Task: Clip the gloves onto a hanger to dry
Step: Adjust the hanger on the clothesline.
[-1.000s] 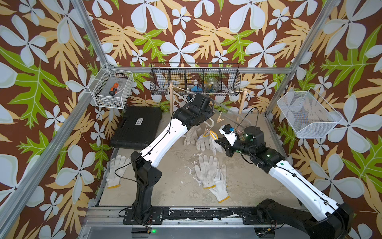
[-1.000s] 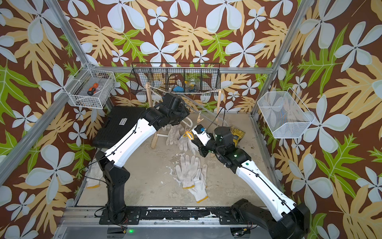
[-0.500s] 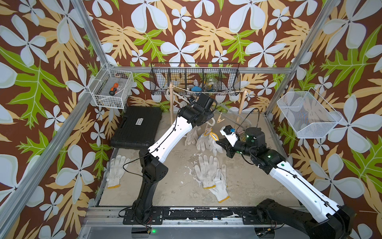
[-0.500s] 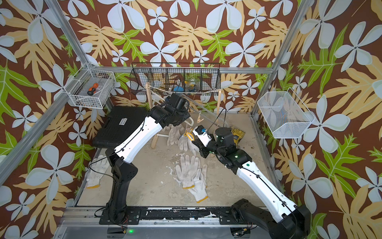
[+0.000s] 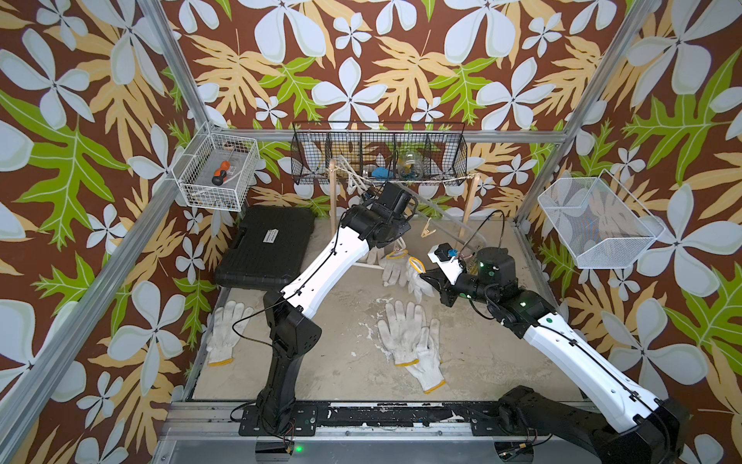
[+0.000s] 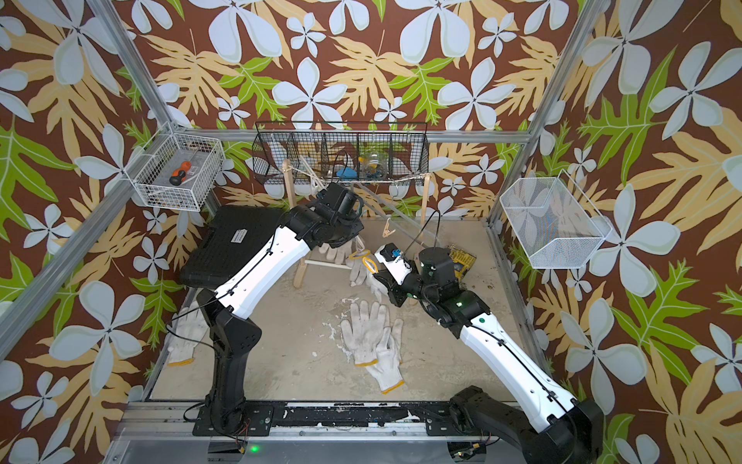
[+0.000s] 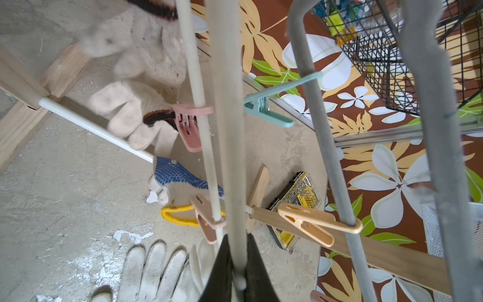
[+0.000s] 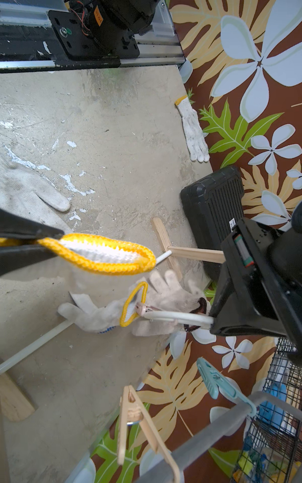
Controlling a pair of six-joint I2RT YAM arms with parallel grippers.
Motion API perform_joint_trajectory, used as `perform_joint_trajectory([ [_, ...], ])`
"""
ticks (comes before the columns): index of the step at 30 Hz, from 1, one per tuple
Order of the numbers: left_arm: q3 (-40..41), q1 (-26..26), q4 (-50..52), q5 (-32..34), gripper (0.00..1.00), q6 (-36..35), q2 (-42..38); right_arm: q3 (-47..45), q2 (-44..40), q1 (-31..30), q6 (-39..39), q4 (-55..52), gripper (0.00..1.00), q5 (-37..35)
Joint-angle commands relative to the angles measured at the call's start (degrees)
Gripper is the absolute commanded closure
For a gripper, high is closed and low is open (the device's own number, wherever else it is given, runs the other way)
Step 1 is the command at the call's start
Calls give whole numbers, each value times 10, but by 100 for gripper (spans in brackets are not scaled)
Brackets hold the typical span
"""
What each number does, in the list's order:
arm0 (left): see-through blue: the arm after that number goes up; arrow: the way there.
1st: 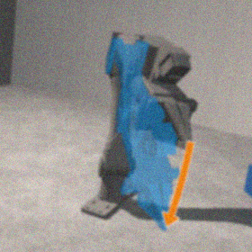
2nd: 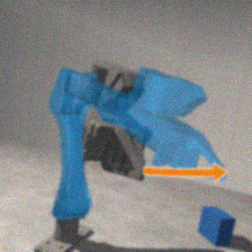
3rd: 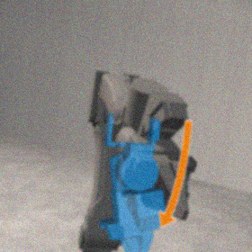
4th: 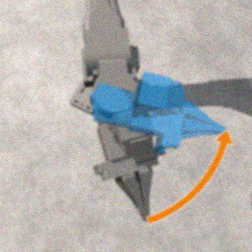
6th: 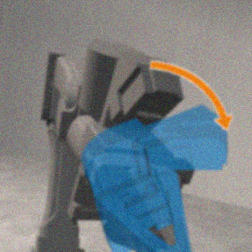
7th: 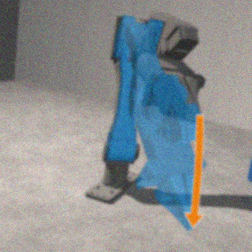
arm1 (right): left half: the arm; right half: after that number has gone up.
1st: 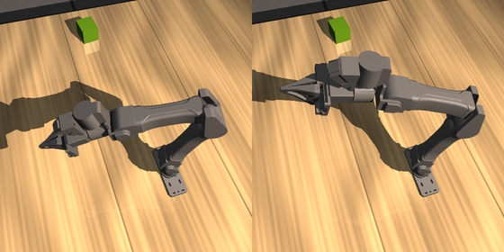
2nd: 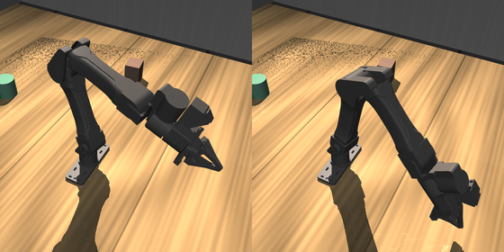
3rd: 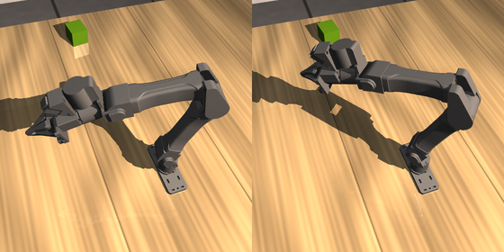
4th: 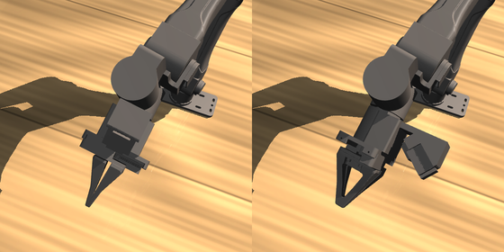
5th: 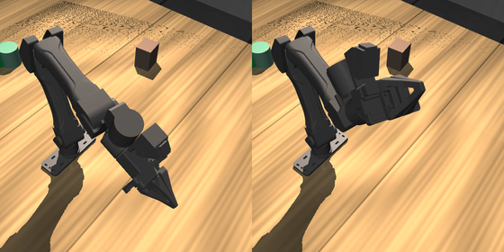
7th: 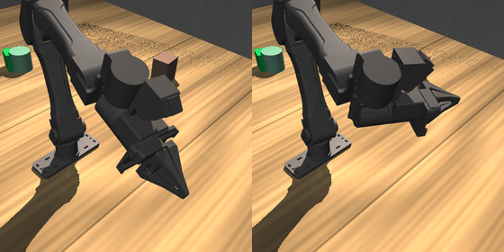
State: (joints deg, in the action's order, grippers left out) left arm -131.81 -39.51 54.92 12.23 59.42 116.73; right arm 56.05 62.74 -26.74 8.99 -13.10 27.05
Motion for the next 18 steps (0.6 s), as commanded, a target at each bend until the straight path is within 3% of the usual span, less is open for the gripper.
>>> perform_joint_trajectory([
  [1,6,2,-16,-7,97,-19,-12,2,0,-1,-10,17,100,5],
  [18,2,-12,-42,-65,98,-28,-14,2,-3,-1,-15,22,100,5],
])
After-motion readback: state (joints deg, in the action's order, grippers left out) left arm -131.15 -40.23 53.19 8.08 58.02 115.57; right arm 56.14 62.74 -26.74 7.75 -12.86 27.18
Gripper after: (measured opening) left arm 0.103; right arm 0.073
